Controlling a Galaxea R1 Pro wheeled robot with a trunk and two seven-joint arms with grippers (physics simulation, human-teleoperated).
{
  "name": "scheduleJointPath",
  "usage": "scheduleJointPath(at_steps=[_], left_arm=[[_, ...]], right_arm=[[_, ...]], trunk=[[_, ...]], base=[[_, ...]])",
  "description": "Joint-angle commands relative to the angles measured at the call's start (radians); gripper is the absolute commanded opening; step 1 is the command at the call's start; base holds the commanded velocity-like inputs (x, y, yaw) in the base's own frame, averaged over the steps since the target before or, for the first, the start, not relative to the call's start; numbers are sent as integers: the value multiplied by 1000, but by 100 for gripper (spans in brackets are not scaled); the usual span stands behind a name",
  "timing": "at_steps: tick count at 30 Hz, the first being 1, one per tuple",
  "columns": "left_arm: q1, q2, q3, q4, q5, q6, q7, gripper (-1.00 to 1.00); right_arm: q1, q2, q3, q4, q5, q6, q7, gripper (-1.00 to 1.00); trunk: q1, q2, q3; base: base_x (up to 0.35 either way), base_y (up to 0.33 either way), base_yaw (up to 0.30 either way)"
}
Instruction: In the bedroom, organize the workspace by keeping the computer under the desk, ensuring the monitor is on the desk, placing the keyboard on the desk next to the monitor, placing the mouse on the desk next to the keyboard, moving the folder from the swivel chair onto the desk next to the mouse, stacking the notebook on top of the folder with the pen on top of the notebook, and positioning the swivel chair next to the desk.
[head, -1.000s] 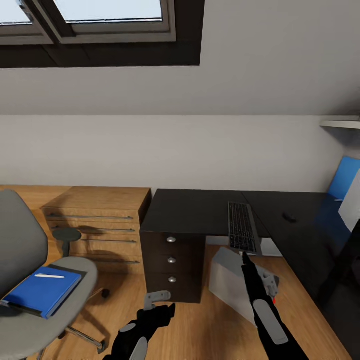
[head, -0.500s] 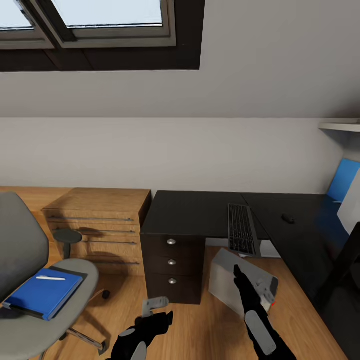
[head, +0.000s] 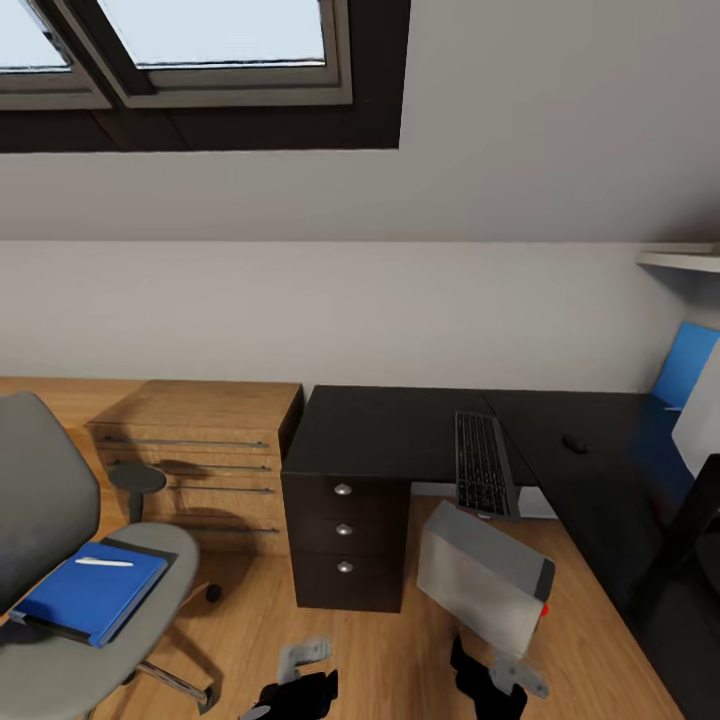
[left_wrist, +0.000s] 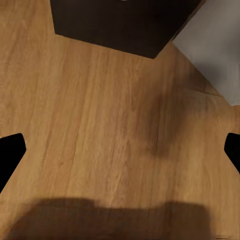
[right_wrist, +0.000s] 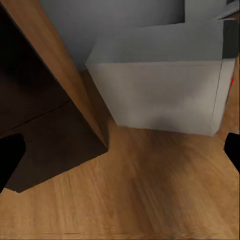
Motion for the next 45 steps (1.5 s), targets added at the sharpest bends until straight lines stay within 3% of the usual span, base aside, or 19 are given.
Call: scheduleJointPath(at_steps=[1, 2, 3, 6, 16, 17, 27, 45], left_arm=[[-1, 1, -3, 12, 11, -1, 9, 100], [-1, 2, -2, 29, 11, -5, 9, 100], [-1, 6, 1, 127, 12, -28, 8, 100], [-1, 11, 4, 267, 11, -121, 7, 100], [-1, 21, 4, 529, 14, -349, 2, 100], [-1, 26, 5, 598, 13, -428, 4, 100], [-1, 27, 7, 615, 17, -459, 5, 100], [-1, 27, 7, 616, 15, -462, 9, 100]], right_arm=[[-1, -1, 0, 15, 6, -11, -3, 100], [-1, -2, 0, 28, 8, -19, -3, 100], [-1, -5, 0, 72, 15, -43, -2, 100], [-1, -7, 0, 124, 23, -56, 1, 100], [1, -14, 0, 154, 36, -111, -1, 100], [1, -22, 7, 157, 44, -151, -1, 100], [1, -18, 31, 163, 71, -158, -3, 100], [1, -18, 32, 164, 72, -158, -3, 100]], trunk=[[-4, 7, 2], [-8, 14, 5], [-12, 21, 8], [-23, 42, 18], [-61, 112, 49], [-65, 119, 52], [-104, 189, 84], [-173, 315, 140]], base=[[0, 0, 0], [0, 0, 0], [0, 0, 0], [0, 0, 0], [0, 0, 0], [0, 0, 0], [-121, 0, 0], [-337, 0, 200]])
